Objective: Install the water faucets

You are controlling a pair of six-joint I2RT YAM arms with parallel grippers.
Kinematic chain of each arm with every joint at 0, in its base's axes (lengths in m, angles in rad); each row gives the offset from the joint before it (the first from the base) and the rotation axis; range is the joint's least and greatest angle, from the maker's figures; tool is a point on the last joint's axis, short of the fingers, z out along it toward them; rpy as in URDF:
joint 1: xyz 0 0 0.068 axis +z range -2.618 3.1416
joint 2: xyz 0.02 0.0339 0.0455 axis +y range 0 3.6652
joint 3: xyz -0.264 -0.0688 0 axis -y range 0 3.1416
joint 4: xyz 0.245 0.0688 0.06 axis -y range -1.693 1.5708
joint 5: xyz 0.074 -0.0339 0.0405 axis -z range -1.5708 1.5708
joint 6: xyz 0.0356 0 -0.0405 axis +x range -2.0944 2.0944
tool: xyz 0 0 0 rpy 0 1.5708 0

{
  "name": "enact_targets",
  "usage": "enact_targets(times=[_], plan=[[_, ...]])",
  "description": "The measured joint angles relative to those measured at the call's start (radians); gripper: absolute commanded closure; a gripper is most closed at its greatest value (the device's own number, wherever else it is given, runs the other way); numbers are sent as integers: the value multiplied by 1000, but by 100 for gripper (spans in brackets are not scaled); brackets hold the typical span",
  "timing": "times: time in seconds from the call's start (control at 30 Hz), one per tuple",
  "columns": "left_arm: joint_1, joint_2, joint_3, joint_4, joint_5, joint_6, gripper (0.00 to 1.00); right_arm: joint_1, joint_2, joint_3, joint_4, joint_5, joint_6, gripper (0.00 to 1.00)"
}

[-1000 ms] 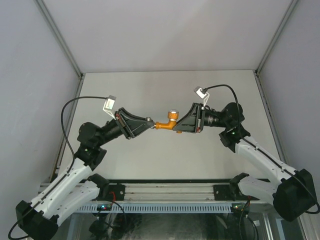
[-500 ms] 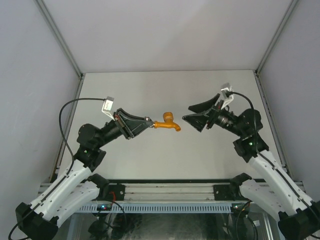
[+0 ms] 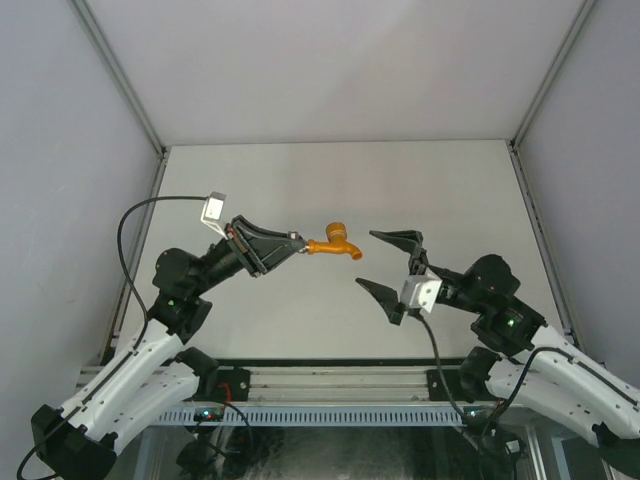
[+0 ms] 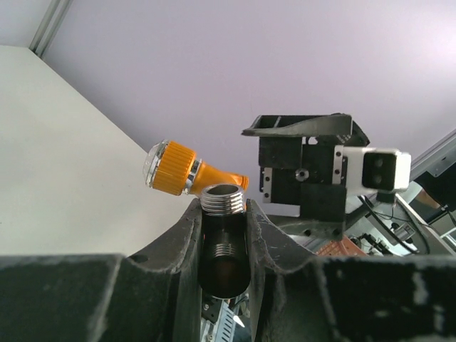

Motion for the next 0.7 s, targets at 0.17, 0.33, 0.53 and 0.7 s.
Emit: enact_targets(times=[0.17,0.33,0.53,0.7], plan=[[0,0,0,2,1,-9,100,97,83,-7,-4,124,-185,11],[0,0,0,10,1,-15,100,117,167,-14,50,174,-234,12],[0,0,-18,20,2,-18,100,118,214,-16,154,177,-233,16],[0,7,-21,25,2,-26,100,118,234,-16,227,172,-200,34]])
